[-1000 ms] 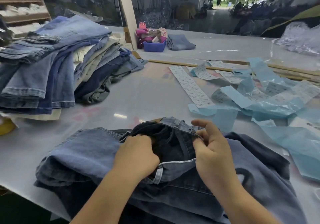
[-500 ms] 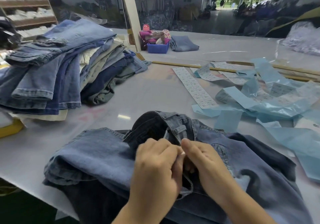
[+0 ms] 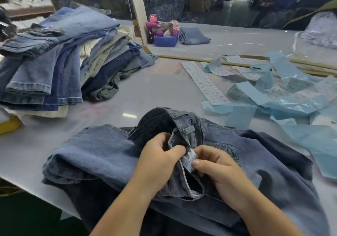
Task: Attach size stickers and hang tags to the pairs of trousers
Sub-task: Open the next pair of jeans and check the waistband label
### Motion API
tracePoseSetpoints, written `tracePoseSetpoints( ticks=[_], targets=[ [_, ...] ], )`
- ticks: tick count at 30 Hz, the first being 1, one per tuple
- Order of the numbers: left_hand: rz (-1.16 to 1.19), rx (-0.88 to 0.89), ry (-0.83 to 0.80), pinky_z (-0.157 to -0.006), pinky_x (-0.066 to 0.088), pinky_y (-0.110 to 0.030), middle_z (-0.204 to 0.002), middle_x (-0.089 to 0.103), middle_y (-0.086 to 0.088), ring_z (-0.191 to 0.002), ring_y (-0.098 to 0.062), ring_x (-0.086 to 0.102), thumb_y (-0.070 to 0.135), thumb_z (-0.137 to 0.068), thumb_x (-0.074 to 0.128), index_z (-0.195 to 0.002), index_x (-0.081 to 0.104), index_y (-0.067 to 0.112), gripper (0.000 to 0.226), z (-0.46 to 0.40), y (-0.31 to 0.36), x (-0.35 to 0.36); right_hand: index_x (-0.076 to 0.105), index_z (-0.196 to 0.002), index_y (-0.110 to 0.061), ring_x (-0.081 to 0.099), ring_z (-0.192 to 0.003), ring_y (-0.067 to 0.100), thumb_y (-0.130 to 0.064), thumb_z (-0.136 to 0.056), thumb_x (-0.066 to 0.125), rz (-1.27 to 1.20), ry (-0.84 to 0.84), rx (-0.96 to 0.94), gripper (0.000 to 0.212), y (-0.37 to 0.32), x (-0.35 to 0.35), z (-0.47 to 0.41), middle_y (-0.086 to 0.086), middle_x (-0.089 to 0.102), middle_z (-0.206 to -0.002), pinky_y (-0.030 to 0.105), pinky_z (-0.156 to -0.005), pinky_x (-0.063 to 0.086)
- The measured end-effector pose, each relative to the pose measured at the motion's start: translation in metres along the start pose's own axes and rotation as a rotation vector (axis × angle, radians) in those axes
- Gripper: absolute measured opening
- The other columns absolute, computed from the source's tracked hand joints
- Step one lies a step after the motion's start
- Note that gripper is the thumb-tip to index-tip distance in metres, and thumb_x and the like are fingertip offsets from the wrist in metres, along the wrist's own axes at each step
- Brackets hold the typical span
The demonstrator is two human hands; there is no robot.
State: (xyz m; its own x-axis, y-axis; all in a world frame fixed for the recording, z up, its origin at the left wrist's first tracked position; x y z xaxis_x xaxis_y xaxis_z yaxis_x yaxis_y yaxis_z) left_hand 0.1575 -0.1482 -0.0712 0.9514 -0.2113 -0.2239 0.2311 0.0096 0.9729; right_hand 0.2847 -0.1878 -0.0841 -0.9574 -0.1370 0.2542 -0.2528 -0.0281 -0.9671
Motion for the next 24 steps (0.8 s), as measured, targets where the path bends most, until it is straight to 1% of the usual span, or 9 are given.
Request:
tracePoseSetpoints(
  ticks=[3, 5, 7, 10, 12, 15, 19, 21, 24],
  targets=[
    [0.204, -0.07, -0.1, -0.08, 0.057, -0.055, -0.088, 0.074, -0.016, -0.087, -0.035, 0.07, 0.023, -0.077, 0.063, -0.09, 0.072, 0.014, 0.018, 0.001, -0.007, 0.009, 0.062, -0.082, 0.005, 0.059, -0.06, 0.008, -0.003, -0.073, 0.061, -0.035, 0.002, -0.025, 0.012, 0.0, 0.001, 0.005, 0.005, 0.065, -0.068, 0.015, -0.058, 0.046],
    [0.353, -0.093, -0.082, -0.072, 0.06, -0.047, -0.088, 0.072, -0.021, -0.081, -0.035, 0.071, 0.013, -0.083, 0.06, -0.087, 0.072, 0.01, 0.014, 0.004, -0.013, 0.008, 0.064, -0.081, 0.004, 0.061, -0.062, 0.008, -0.003, -0.073, 0.064, -0.019, 0.013, -0.041, 0.01, -0.002, 0.0, 0.007, 0.005, 0.066, -0.068, 0.015, -0.06, 0.047],
    [0.484, -0.137, -0.04, -0.059, 0.057, -0.035, -0.076, 0.07, -0.018, -0.069, -0.028, 0.07, 0.002, -0.089, 0.051, -0.076, 0.073, 0.01, 0.027, 0.006, -0.022, 0.003, 0.067, -0.076, 0.0, 0.059, -0.06, 0.006, -0.004, -0.071, 0.065, 0.042, 0.04, -0.058, 0.007, -0.003, -0.003, 0.009, 0.003, 0.065, -0.065, 0.013, -0.059, 0.045],
    [0.587, -0.157, -0.056, -0.059, 0.055, -0.031, -0.078, 0.071, -0.017, -0.072, -0.027, 0.071, 0.002, -0.092, 0.053, -0.08, 0.074, 0.01, 0.025, 0.008, -0.032, 0.0, 0.071, -0.071, -0.01, 0.058, -0.062, 0.007, -0.009, -0.072, 0.066, 0.144, 0.045, -0.053, 0.005, 0.003, -0.005, 0.009, 0.002, 0.065, -0.065, 0.014, -0.06, 0.044],
    [0.546, -0.094, -0.068, -0.065, 0.056, -0.033, -0.086, 0.072, -0.02, -0.079, -0.03, 0.071, 0.009, -0.087, 0.067, -0.09, 0.072, 0.008, 0.006, 0.007, -0.033, 0.0, 0.071, -0.076, -0.012, 0.059, -0.068, 0.009, -0.024, -0.078, 0.068, 0.265, 0.0, -0.05, 0.013, 0.006, 0.002, 0.01, 0.0, 0.066, -0.069, 0.018, -0.065, 0.045],
    [0.395, 0.008, -0.079, -0.068, 0.056, -0.033, -0.087, 0.074, -0.012, -0.081, -0.026, 0.072, 0.023, -0.077, 0.082, -0.093, 0.07, 0.013, 0.022, 0.006, -0.031, 0.001, 0.069, -0.077, -0.014, 0.058, -0.07, 0.01, -0.049, -0.081, 0.062, 0.352, -0.007, -0.077, 0.036, 0.004, 0.006, 0.01, 0.0, 0.064, -0.07, 0.02, -0.067, 0.045],
    [0.345, 0.057, -0.069, -0.075, 0.06, -0.042, -0.09, 0.074, -0.013, -0.087, -0.032, 0.072, 0.022, -0.074, 0.083, -0.097, 0.068, 0.012, 0.03, 0.01, -0.026, 0.004, 0.06, -0.068, -0.01, 0.045, -0.061, 0.013, -0.069, -0.072, 0.065, 0.396, 0.069, -0.094, 0.06, -0.002, 0.007, 0.011, -0.001, 0.05, -0.061, 0.028, -0.059, 0.035],
    [0.281, 0.098, -0.045, -0.073, 0.06, -0.046, -0.086, 0.074, -0.013, -0.084, -0.034, 0.071, 0.018, -0.073, 0.08, -0.094, 0.067, 0.011, 0.026, 0.011, -0.022, 0.004, 0.057, -0.068, -0.01, 0.043, -0.056, 0.01, -0.067, -0.069, 0.069, 0.502, 0.177, -0.119, 0.058, -0.007, 0.005, 0.012, -0.002, 0.049, -0.057, 0.027, -0.053, 0.034],
    [0.156, 0.142, -0.011, -0.073, 0.06, -0.04, -0.083, 0.074, -0.003, -0.08, -0.021, 0.072, 0.014, -0.075, 0.072, -0.092, 0.066, 0.022, 0.019, 0.011, -0.023, 0.004, 0.055, -0.075, -0.023, 0.05, -0.054, 0.008, -0.031, -0.077, 0.073, 0.654, 0.346, -0.197, 0.02, -0.017, 0.002, 0.014, -0.001, 0.058, -0.064, 0.026, -0.05, 0.043]
  ],
)
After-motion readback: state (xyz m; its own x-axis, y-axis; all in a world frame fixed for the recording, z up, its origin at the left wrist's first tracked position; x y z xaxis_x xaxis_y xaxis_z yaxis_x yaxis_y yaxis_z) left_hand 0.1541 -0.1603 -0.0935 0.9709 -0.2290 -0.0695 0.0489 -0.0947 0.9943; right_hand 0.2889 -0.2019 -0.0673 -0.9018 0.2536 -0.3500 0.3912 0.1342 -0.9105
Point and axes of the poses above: each hand's wrist, its own z-axis away from the middle knuckle, its own x-axis out of the palm, y = z × x, the point moved 8 cm from there along -z, towards the middle knuckle
